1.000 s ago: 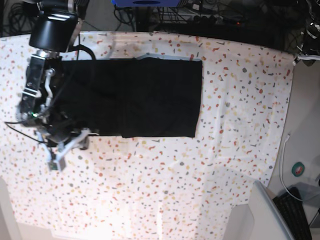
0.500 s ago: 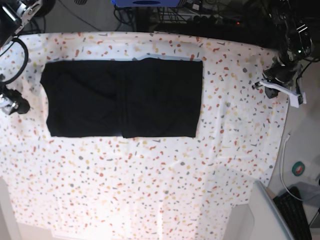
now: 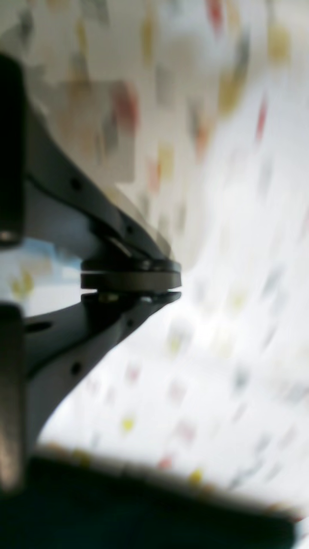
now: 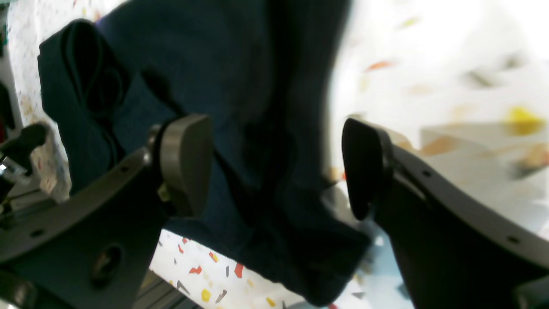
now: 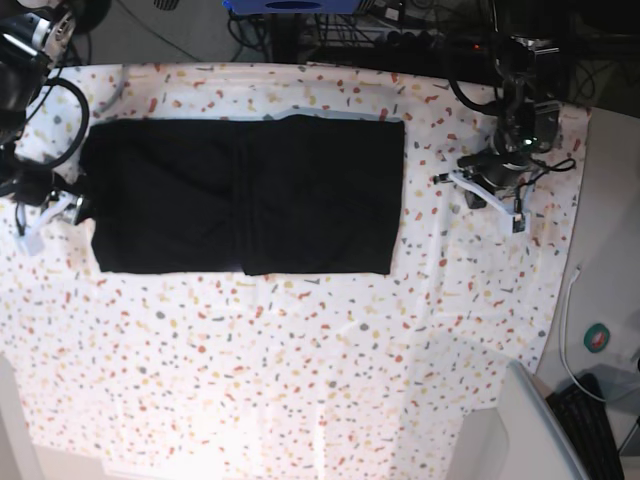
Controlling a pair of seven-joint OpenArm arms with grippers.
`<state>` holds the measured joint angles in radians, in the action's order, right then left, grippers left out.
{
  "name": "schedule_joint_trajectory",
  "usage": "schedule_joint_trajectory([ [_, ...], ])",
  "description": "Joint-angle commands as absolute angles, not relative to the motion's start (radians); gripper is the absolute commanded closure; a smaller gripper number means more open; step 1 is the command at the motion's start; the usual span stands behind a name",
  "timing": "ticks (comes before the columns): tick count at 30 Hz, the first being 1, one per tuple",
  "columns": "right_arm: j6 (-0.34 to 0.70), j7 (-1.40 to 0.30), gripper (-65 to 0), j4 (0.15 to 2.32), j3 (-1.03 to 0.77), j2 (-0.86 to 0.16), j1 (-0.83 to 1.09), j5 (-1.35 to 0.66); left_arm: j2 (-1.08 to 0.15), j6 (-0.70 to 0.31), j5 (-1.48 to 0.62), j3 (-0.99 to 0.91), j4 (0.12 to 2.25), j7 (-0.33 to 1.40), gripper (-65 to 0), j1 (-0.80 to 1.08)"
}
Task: Layout the t-shirt on the table in an organized manner, then fold the t-shirt properly
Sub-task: 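Grasp the folded shirt edge with the right gripper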
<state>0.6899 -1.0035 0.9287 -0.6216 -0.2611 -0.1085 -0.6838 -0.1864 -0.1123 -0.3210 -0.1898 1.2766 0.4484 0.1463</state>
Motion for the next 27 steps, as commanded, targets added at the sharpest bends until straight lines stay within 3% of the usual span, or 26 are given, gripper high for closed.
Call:
schedule_joint_trajectory([
  [1,0.698,-0.997,-44.0,0.940,-0.621,-0.283,-0.116,-0.697,-0.193,-0.125,-0.328,-0.171,1.267,0.432,0.0,0.137],
  [10,0.698,-1.010,-44.0,0.937,-0.613,-0.263,-0.081,-0.694,-0.176,-0.125,-0.332,0.035,1.158,0.305,0.0,0.131],
  [20,0.698,-1.021,-42.9,0.980,-0.538,-0.209,-0.090,-0.691,-0.094,-0.125,-0.323,0.051,1.159,0.308,0.0,0.128],
  [22,0.698,-1.012,-36.3,0.977,-0.539,-0.217,-0.101,-0.690,-0.094,-0.125,-0.323,0.051,1.159,0.308,0.0,0.128],
  [24,0.698,-0.990,-25.2,0.977,-0.535,-0.231,-0.101,-0.690,-0.094,-0.125,-0.323,0.051,1.159,0.308,0.0,0.128],
  [27,0.698,-0.980,-1.8,0.981,-0.532,-0.254,-0.107,-0.688,-0.091,-0.125,-0.323,0.077,1.159,0.308,0.0,0.127],
])
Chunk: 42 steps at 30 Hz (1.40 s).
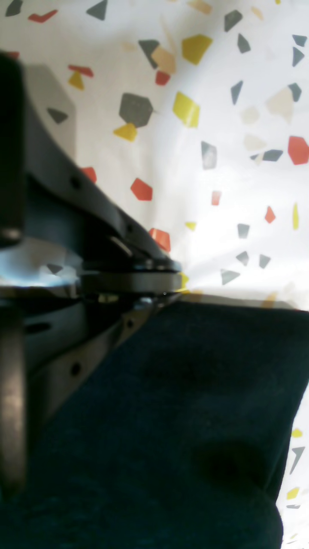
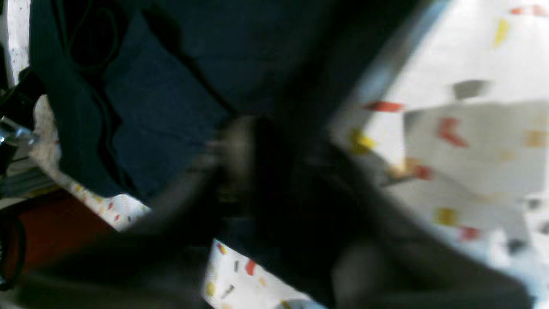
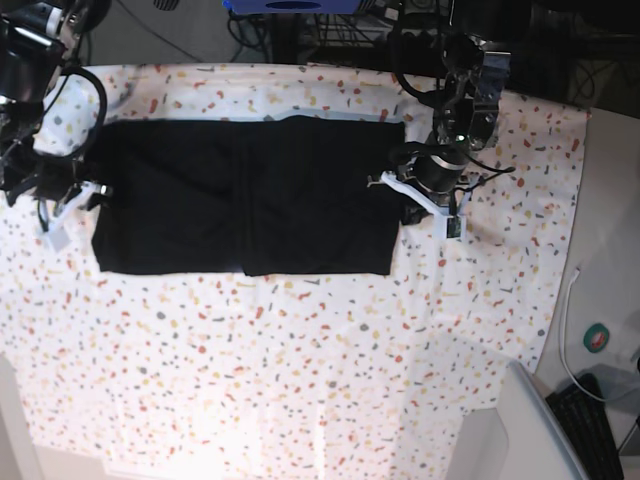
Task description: Layout the t-shirt on the table in an organized manner, then fold the t-shirt properly
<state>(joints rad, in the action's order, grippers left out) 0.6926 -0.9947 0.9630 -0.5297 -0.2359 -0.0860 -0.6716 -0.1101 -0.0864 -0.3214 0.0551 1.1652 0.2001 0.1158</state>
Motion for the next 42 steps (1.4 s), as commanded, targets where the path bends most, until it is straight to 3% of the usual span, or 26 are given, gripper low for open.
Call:
schedule_joint_trajectory([
  [1,0.698,-0.980,0.0,0.983,-0.532,-0.255,-0.119,-0.687,-0.091,-0.124,-0.323,0.107,1.159,0.308,0.0,0.119],
  [6,0.556,-0.981,0.0,0.984,-0.536,-0.302,-0.157,-0.610,-0.077,-0.117,-0.332,0.232,1.164,0.308,0.0,0.082],
  [11,0.545,-0.986,0.0,0.990,-0.533,-0.328,-0.159,-0.584,-0.025,-0.117,-0.325,0.245,1.161,0.309,0.0,0.048],
  [16,0.538,-0.993,0.0,1.184,-0.504,-0.318,-0.101,-0.582,-0.012,-0.117,-0.325,0.245,1.164,0.309,0.0,0.038],
  [19,0.449,-0.995,0.0,1.330,-0.421,-0.320,-0.067,-0.585,-0.024,-0.117,-0.325,0.229,1.167,0.309,0.0,0.048],
  [27,0.297,-1.041,0.0,1.621,-0.295,-0.280,0.019,-0.587,-0.142,-0.117,-0.334,-0.016,1.360,0.311,0.0,0.188],
  [34,0.291,-1.119,0.0,1.744,-0.177,-0.185,0.050,-0.584,-0.191,-0.117,-0.329,-0.232,1.558,0.314,0.0,0.358],
  [42,0.266,-1.136,0.0,1.816,-0.016,-0.168,0.079,-0.582,-0.186,-0.117,-0.332,-0.513,1.633,0.510,0.0,0.429],
])
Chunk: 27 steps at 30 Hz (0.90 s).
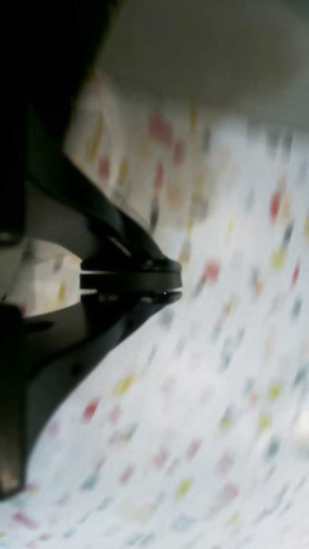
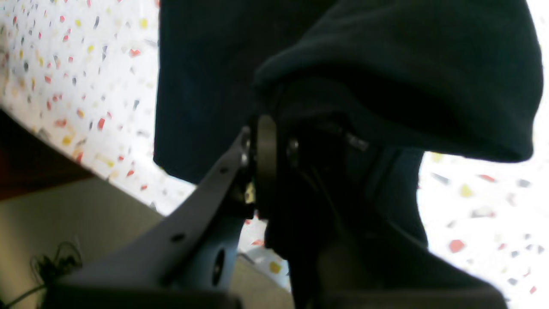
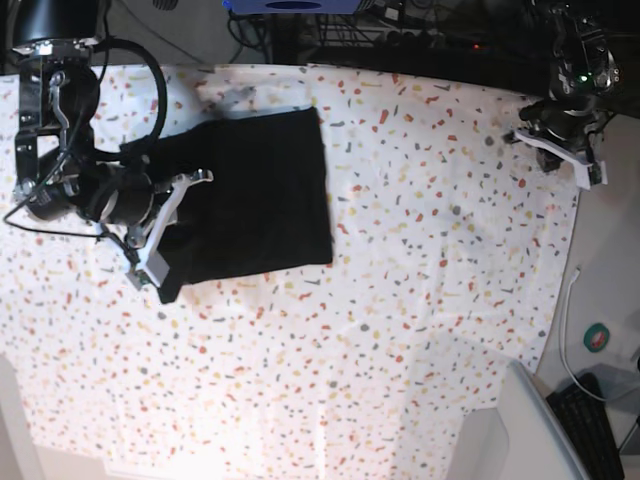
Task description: Layout the t-shirt on the table in an organized manner, then fold the t-shirt properly
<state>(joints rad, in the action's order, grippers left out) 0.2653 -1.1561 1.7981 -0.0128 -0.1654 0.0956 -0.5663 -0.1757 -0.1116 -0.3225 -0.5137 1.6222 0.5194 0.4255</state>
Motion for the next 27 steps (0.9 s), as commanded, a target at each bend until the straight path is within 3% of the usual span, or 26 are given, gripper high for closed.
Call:
schedule_joint_trajectory([
  [1,0.226,-1.135,0.0,1.814,0.004,-0.165,0.081,-0.582,-0.186,-0.117,-0.332,-0.532,1.627,0.510,0.0,0.429],
  [16,-0.062,-1.009,0.0,1.715,0.321,-0.151,0.015,-0.584,-0.160,-0.119,-0.332,-0.539,1.633,0.513,0.0,0.424],
  [20,-0.117,-0.969,0.0,1.638,0.390,-0.151,-0.018,-0.584,-0.150,-0.119,-0.332,-0.437,1.633,0.510,0.0,0.423],
  [27,-0.127,-0.946,0.0,1.630,0.410,-0.151,-0.018,-0.587,-0.070,-0.117,-0.323,-0.173,1.560,0.507,0.0,0.335],
])
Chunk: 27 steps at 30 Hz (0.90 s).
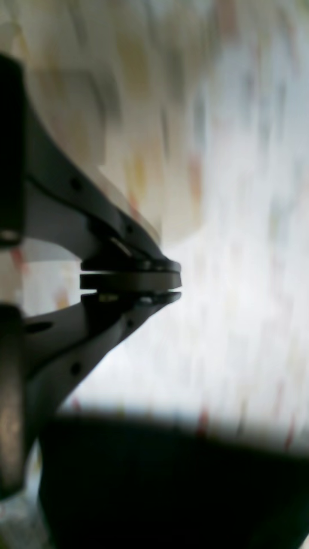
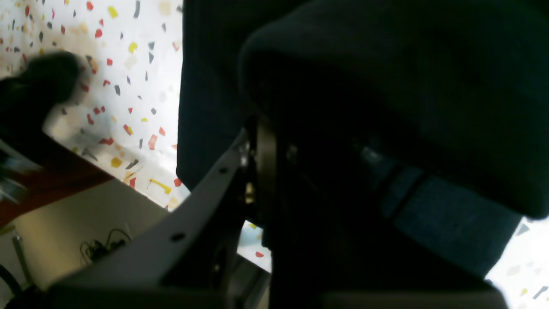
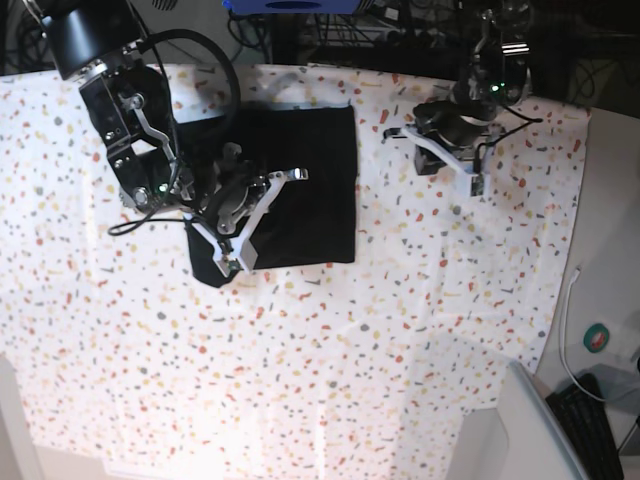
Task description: Layout the t-shirt on the table in an organized manner, then fold the t-shirt properly
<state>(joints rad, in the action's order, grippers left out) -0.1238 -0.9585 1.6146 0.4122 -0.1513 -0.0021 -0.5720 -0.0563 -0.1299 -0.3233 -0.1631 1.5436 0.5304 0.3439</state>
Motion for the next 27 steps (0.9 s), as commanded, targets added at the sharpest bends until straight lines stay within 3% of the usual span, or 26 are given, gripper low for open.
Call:
schedule_joint_trajectory([
  [1,-0.127,-0.946,0.0,1.632,0.409,-0.151,-0.018,-0.587,-0.062,-0.117,-0.323,-0.157,1.534,0.507,0.0,0.314],
  [9,-0.127,-0.952,0.0,1.633,0.410,-0.148,-0.016,-0.588,-0.007,-0.117,-0.332,-0.059,1.349,0.507,0.0,0.189],
  [19,-0.127,-1.029,0.0,1.672,0.412,-0.102,-0.019,-0.582,0.016,-0.117,-0.323,0.008,1.319,0.507,0.0,0.150],
  [27,-0.127,-0.993,0.0,1.603,0.412,-0.091,-0.044,-0.584,0.013,-0.117,-0.323,0.005,1.319,0.507,0.0,0.150],
])
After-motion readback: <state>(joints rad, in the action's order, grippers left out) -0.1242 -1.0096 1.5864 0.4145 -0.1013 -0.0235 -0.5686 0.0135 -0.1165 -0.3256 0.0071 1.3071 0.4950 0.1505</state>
